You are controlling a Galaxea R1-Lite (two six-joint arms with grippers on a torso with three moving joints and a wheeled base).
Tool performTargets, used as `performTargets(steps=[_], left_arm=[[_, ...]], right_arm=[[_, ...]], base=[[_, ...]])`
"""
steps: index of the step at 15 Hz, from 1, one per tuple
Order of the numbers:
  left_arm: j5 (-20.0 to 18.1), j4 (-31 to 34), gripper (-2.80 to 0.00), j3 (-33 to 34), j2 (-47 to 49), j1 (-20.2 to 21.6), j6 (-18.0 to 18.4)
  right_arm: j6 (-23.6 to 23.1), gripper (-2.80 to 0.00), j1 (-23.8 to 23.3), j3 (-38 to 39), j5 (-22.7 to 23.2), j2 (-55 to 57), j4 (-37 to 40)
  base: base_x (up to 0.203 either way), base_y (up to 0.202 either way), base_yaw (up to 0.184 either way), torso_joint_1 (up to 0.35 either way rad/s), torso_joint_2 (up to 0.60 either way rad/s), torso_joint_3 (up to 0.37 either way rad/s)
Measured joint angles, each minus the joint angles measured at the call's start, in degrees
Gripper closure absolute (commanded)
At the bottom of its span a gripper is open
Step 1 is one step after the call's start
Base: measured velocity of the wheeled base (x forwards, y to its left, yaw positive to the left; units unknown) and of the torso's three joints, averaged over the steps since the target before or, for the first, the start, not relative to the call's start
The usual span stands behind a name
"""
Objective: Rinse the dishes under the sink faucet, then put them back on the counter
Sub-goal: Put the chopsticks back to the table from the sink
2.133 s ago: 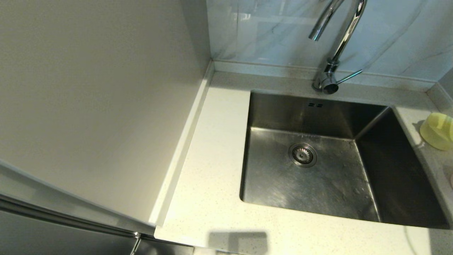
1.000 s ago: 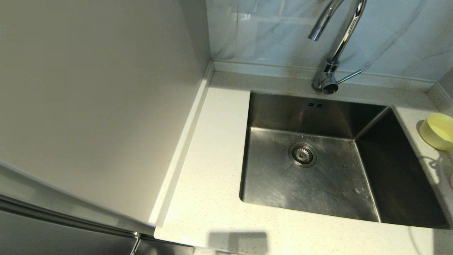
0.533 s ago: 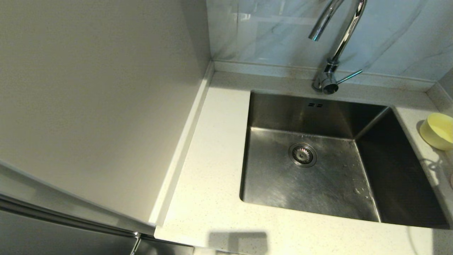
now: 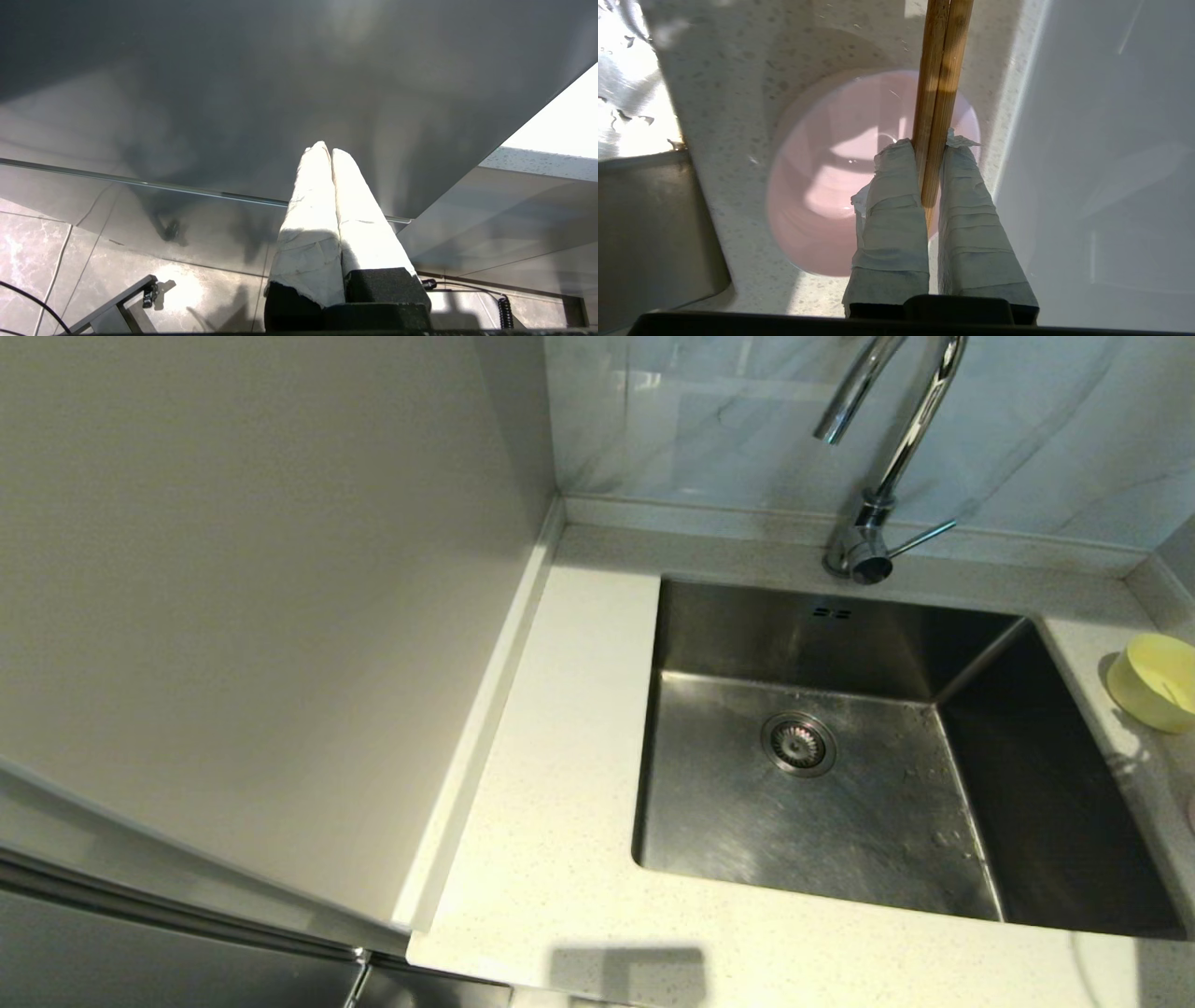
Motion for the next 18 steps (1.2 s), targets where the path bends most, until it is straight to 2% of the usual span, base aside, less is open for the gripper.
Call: performTargets(steps=[5,13,14,18], left_arm=[[0.0,0.0,0.0,0.0,0.0,0.0,0.0],[0.0,0.0,0.0,0.0,0.0,0.0,0.0],[0.0,0.0,0.0,0.0,0.0,0.0,0.0],[0.0,0.0,0.0,0.0,0.0,0.0,0.0]], right_arm=[[0.2,0.0,1.6,0.0,-0.1,1.4,-0.1],[0.1,0.0,2.0,-0.4,-0.3,3.1,-4.4],[0.1,-2.8,2.1,-0.5,-0.3,3.1,-4.3],[0.4,-2.8,2.0,-0.6,-0.2,3.1,-4.3]], base=[[0.0,0.0,0.0,0.0,0.0,0.0],[0.0,0.0,0.0,0.0,0.0,0.0],[0.0,0.0,0.0,0.0,0.0,0.0],[0.0,0.0,0.0,0.0,0.0,0.0]])
